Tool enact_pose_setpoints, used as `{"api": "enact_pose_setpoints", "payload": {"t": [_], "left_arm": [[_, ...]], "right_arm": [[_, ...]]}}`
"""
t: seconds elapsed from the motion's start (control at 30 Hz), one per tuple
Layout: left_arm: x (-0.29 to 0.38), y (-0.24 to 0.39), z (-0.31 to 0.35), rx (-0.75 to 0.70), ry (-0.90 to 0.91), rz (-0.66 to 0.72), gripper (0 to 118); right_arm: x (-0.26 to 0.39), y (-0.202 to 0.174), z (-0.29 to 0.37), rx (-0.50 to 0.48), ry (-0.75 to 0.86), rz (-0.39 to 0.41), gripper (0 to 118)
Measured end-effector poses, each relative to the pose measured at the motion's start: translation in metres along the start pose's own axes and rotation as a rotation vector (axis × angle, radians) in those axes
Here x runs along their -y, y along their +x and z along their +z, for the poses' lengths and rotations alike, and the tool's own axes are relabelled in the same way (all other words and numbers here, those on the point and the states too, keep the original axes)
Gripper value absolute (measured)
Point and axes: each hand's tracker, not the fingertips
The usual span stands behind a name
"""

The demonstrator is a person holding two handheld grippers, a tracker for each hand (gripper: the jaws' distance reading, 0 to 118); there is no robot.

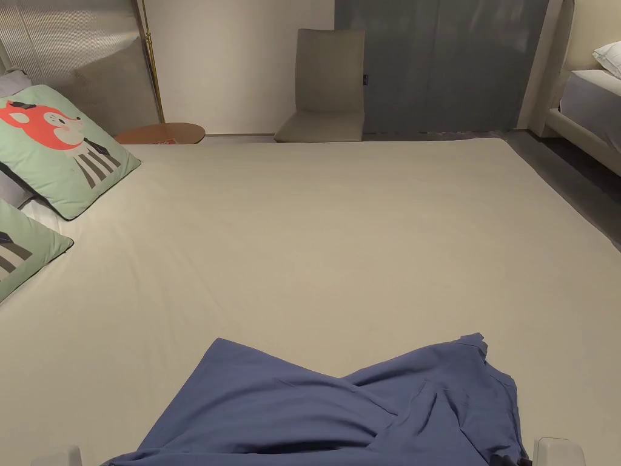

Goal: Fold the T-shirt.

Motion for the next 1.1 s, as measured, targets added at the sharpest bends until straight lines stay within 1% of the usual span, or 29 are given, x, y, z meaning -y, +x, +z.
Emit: {"api": "enact_pose_setpoints", "payload": {"t": [0.03,0.13,0.17,0.2,0.23,0.27,0.3,0.33,0.53,0.67,0.7,0.77,0.8,0.83,0.87,0.9,0.93,1.03,1.1], "left_arm": [[0.0,0.0,0.0,-0.001,0.0,0.006,11],[-0.003,0.004,0.001,-0.009,0.002,0.013,26],[-0.008,0.006,0.004,-0.031,0.001,0.03,26],[-0.013,0.008,0.008,-0.032,0.005,0.037,44],[-0.019,0.01,0.012,-0.024,0.02,0.051,74],[-0.026,0.014,0.019,0.018,0.066,0.075,94],[-0.034,0.018,0.025,0.048,0.103,0.083,108],[-0.043,0.024,0.035,0.083,0.159,0.089,110],[-0.101,0.071,0.078,0.167,0.399,0.01,110],[-0.12,0.102,0.099,0.192,0.546,-0.031,110],[-0.121,0.107,0.103,0.201,0.573,-0.05,109],[-0.119,0.121,0.112,0.173,0.632,-0.075,106],[-0.118,0.125,0.114,0.171,0.639,-0.076,98],[-0.117,0.128,0.115,0.175,0.649,-0.074,74],[-0.115,0.13,0.117,0.183,0.656,-0.075,46],[-0.114,0.131,0.118,0.188,0.659,-0.073,10],[-0.113,0.133,0.118,0.196,0.656,-0.072,0],[-0.111,0.125,0.109,0.25,0.617,-0.081,0],[-0.107,0.126,0.11,0.238,0.611,-0.093,0]], "right_arm": [[-0.006,-0.002,0.005,0.002,0.0,-0.002,13],[-0.015,-0.009,0.01,0.017,-0.016,0.014,31],[-0.021,-0.009,0.012,0.038,-0.023,0.023,31],[-0.027,-0.01,0.016,0.055,-0.018,0.035,50],[-0.034,-0.011,0.023,0.055,0.012,0.041,75],[-0.044,-0.013,0.032,0.059,0.07,0.043,89],[-0.053,-0.014,0.038,0.065,0.119,0.04,99],[-0.065,-0.017,0.048,0.078,0.172,0.038,104],[-0.124,-0.035,0.1,0.101,0.455,0.083,105],[-0.14,-0.053,0.123,0.133,0.582,0.125,105],[-0.14,-0.052,0.123,0.14,0.599,0.134,105],[-0.141,-0.056,0.127,0.152,0.631,0.147,103],[-0.14,-0.058,0.128,0.163,0.637,0.148,98],[-0.139,-0.061,0.129,0.169,0.64,0.152,84],[-0.139,-0.061,0.13,0.171,0.646,0.153,65],[-0.138,-0.061,0.131,0.17,0.656,0.151,37],[-0.137,-0.062,0.131,0.177,0.665,0.151,0],[-0.135,-0.062,0.131,0.194,0.675,0.163,0],[-0.136,-0.062,0.133,0.193,0.669,0.167,0]]}}
